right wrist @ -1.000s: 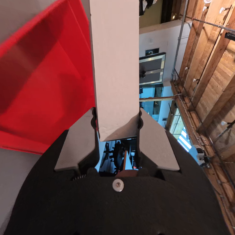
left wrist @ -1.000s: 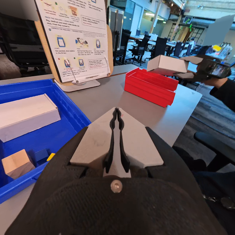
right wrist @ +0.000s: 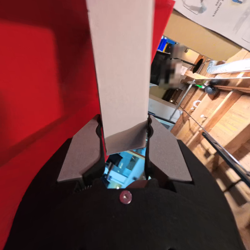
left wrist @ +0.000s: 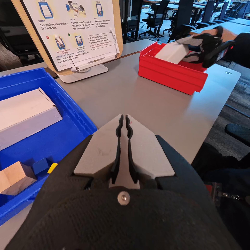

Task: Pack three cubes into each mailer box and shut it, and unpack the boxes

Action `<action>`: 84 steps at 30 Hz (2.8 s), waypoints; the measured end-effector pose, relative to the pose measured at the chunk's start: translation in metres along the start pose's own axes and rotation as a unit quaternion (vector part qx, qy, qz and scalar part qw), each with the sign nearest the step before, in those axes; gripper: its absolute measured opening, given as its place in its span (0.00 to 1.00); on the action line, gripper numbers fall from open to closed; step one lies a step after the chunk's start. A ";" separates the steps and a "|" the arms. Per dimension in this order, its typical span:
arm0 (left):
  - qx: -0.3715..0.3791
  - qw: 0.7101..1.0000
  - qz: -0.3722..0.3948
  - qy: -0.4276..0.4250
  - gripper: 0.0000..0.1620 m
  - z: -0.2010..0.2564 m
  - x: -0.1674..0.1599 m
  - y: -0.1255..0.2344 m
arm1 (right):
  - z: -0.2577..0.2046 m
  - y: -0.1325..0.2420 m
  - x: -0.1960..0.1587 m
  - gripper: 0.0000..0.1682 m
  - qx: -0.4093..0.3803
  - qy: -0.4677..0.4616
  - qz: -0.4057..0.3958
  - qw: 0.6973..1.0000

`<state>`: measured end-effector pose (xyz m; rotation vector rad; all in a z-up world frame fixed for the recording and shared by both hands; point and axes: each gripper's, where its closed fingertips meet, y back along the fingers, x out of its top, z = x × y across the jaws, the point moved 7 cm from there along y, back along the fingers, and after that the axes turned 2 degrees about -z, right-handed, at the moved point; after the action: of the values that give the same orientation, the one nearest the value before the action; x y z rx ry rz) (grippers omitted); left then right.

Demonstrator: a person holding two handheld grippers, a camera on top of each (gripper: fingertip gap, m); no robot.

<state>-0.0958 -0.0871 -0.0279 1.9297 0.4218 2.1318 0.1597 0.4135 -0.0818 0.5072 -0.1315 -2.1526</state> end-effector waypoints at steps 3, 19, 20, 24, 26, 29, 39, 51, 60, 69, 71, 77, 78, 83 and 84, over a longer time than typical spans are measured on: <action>0.001 1.000 -0.007 0.001 0.00 -0.002 -0.002 -0.003 | -0.004 -0.021 0.001 0.41 -0.004 0.045 -0.056 0.997; -0.032 0.999 0.007 0.006 0.01 0.005 0.002 0.006 | 0.012 0.039 -0.050 0.11 0.184 -0.134 -0.117 0.967; -0.032 0.999 0.008 0.005 0.01 0.006 0.003 0.006 | 0.009 0.042 -0.044 0.06 0.210 -0.153 -0.099 0.961; -0.037 0.999 0.009 0.007 0.01 0.008 0.004 0.005 | -0.019 0.048 -0.015 0.00 0.333 -0.149 -0.064 0.929; -0.036 0.999 0.004 0.003 0.01 0.010 0.004 0.004 | -0.027 0.040 0.001 0.00 0.350 -0.153 -0.058 0.922; -0.034 0.999 0.000 0.000 0.01 0.010 0.003 0.003 | -0.032 0.021 0.027 0.00 0.335 -0.191 -0.045 0.922; -0.031 0.999 0.009 0.017 0.01 0.000 0.001 0.008 | -0.026 -0.002 0.046 0.00 0.193 -0.265 -0.057 0.943; -0.032 0.999 0.010 0.011 0.02 0.005 0.003 0.012 | -0.029 -0.010 -0.005 0.00 0.137 -0.350 -0.225 0.899; 0.050 0.997 -0.012 0.063 0.18 -0.026 -0.009 0.012 | 0.078 0.102 0.047 0.11 0.164 -0.696 0.099 0.692; 0.218 0.967 0.005 0.130 0.36 -0.080 -0.025 0.052 | 0.056 0.113 0.238 0.20 0.270 -0.650 0.244 0.667; 0.270 0.954 -0.027 0.127 0.36 -0.093 -0.036 0.062 | 0.045 0.092 0.259 0.24 0.257 -0.635 0.218 0.695; 0.281 0.944 -0.047 0.165 0.36 -0.106 -0.054 0.073 | 0.040 0.047 0.278 0.23 0.231 -0.622 0.248 0.705; 0.289 0.941 -0.059 0.163 0.36 -0.108 -0.057 0.073 | 0.035 0.042 0.280 0.22 0.238 -0.625 0.245 0.703; 0.303 0.934 -0.102 0.159 0.34 -0.110 -0.064 0.058 | 0.033 0.045 0.275 0.21 0.233 -0.622 0.252 0.704; 0.307 0.933 -0.109 0.154 0.31 -0.111 -0.064 0.053 | 0.031 0.046 0.275 0.21 0.240 -0.616 0.250 0.707</action>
<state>-0.1985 -0.1659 -0.0775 1.6813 1.4418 2.3288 0.0395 0.1635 -0.1260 -0.7330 -1.4150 -1.5241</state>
